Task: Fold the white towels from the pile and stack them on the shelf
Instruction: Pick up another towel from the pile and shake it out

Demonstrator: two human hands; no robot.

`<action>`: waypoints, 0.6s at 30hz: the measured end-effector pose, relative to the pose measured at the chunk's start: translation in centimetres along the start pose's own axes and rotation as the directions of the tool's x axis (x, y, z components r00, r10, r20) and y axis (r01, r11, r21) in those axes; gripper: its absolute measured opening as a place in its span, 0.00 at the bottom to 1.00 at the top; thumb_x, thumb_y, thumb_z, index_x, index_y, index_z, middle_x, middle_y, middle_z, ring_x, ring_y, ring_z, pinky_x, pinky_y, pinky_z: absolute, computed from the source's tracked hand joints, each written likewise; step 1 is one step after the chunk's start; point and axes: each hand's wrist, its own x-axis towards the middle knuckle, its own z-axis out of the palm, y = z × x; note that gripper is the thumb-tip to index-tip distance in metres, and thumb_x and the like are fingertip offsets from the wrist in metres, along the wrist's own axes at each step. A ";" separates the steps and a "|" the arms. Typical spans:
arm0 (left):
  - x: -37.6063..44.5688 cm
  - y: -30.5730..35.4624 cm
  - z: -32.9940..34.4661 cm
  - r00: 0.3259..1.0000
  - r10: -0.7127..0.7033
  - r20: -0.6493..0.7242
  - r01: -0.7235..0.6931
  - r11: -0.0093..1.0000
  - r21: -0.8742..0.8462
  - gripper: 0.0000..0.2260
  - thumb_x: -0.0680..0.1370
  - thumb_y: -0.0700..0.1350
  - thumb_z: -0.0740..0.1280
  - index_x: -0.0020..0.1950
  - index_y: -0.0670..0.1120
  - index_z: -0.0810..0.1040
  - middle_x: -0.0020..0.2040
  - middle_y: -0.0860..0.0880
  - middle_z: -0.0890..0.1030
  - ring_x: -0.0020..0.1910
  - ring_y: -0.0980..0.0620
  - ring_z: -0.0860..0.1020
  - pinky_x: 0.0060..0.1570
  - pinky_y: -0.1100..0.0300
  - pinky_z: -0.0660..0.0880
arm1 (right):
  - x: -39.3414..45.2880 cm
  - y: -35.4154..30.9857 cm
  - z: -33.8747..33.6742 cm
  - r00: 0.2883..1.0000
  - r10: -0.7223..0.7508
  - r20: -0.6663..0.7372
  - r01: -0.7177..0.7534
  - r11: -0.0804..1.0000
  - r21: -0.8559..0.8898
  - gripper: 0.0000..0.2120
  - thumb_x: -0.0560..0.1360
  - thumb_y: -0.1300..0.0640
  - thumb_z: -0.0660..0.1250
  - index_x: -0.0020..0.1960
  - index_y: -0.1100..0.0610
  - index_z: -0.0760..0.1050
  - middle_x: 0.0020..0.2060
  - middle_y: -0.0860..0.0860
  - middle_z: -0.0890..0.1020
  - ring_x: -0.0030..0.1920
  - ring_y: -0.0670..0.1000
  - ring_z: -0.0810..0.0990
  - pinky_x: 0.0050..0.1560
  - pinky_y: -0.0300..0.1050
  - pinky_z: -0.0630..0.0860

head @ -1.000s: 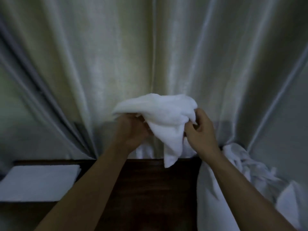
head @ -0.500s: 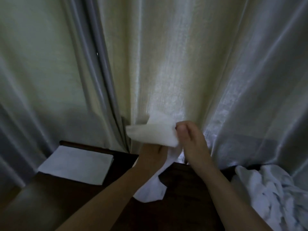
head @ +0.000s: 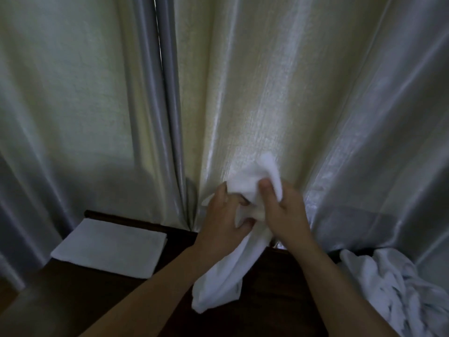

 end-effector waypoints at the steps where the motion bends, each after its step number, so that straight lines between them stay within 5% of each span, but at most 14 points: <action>1: -0.1 -1.3 0.0 0.996 -0.091 -0.013 0.090 0.995 -0.032 0.22 0.71 0.53 0.77 0.53 0.61 0.65 0.67 0.43 0.73 0.66 0.42 0.74 0.63 0.43 0.75 | 0.6 -0.6 -0.5 0.997 0.062 -0.054 -0.058 0.995 0.079 0.12 0.84 0.53 0.61 0.46 0.50 0.80 0.36 0.44 0.84 0.41 0.38 0.83 0.39 0.29 0.74; 3: -0.2 -4.1 -0.5 0.968 -0.249 0.012 0.249 0.966 -0.076 0.34 0.66 0.60 0.80 0.62 0.59 0.63 0.62 0.53 0.73 0.61 0.54 0.75 0.56 0.58 0.77 | 1.6 -1.5 -1.5 0.983 0.161 -0.092 -0.138 0.967 0.214 0.14 0.84 0.49 0.60 0.52 0.53 0.82 0.41 0.47 0.86 0.45 0.40 0.85 0.42 0.31 0.77; 5: -0.1 -6.7 -1.3 0.915 -0.363 0.179 0.388 0.911 -0.136 0.43 0.65 0.61 0.80 0.70 0.56 0.58 0.61 0.53 0.74 0.59 0.56 0.77 0.50 0.65 0.78 | 2.3 -2.0 -2.2 0.972 0.224 -0.069 -0.193 0.932 0.306 0.15 0.83 0.47 0.60 0.56 0.54 0.82 0.48 0.49 0.87 0.51 0.45 0.86 0.48 0.37 0.81; 9: 0.0 -8.6 -2.8 0.861 -0.310 0.402 0.419 0.881 -0.218 0.24 0.76 0.56 0.73 0.70 0.52 0.73 0.62 0.52 0.82 0.60 0.52 0.81 0.56 0.51 0.81 | 3.4 -2.9 -3.6 0.960 0.267 0.090 -0.269 0.775 0.571 0.17 0.79 0.47 0.64 0.59 0.58 0.80 0.52 0.54 0.87 0.55 0.52 0.86 0.50 0.43 0.83; 12: 0.2 -8.2 -2.8 0.888 -0.337 0.313 0.413 0.884 -0.220 0.09 0.82 0.50 0.67 0.59 0.49 0.82 0.48 0.55 0.86 0.47 0.58 0.83 0.45 0.62 0.78 | 4.2 -2.9 -4.5 0.954 0.285 0.089 -0.282 0.764 0.581 0.14 0.81 0.51 0.65 0.60 0.59 0.80 0.53 0.56 0.87 0.55 0.54 0.86 0.52 0.47 0.83; 15: 2.0 -8.0 -4.6 0.915 -0.403 0.033 0.395 0.875 -0.278 0.07 0.81 0.49 0.69 0.49 0.47 0.84 0.43 0.48 0.86 0.43 0.50 0.84 0.45 0.50 0.79 | 5.5 -1.8 -6.3 0.951 0.304 -0.054 -0.255 0.871 0.419 0.11 0.80 0.48 0.69 0.54 0.55 0.83 0.51 0.56 0.87 0.53 0.55 0.86 0.54 0.52 0.82; 18: 5.4 -6.1 -8.2 0.902 -0.391 -0.183 0.335 0.901 -0.276 0.12 0.74 0.57 0.74 0.44 0.48 0.85 0.44 0.43 0.86 0.43 0.44 0.85 0.45 0.43 0.82 | 7.3 -0.5 -9.2 0.951 0.244 -0.190 -0.200 0.954 0.224 0.05 0.78 0.53 0.72 0.50 0.54 0.84 0.46 0.53 0.87 0.46 0.49 0.85 0.46 0.45 0.81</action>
